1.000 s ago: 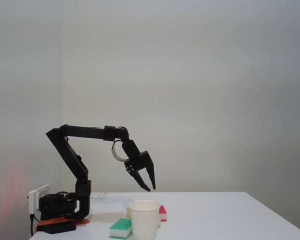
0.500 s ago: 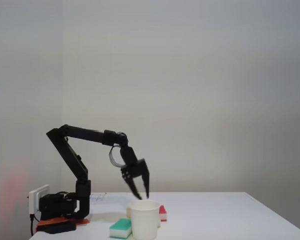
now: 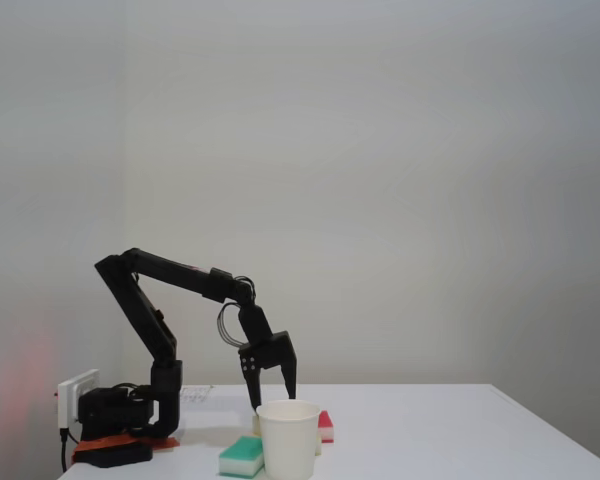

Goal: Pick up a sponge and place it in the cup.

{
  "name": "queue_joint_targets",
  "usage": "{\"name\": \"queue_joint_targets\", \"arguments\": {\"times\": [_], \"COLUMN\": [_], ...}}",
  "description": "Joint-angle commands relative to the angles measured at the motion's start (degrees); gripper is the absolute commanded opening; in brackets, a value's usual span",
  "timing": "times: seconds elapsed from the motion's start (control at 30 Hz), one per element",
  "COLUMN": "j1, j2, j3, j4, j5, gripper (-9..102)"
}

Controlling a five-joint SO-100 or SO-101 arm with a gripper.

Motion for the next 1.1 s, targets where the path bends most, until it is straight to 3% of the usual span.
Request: {"name": "queue_joint_targets", "arguments": {"times": [0.0,0.5,1.07], "j1": [-1.1,-4.6,-6.1], "j2": [-0.2,-10.8,-13.8], "j3": [-2.2,-7.6,-5.3], "j4": [0.5,-5.2,-5.4], "j5": [0.6,5.0,7.4], "gripper": [32,34,34]}}
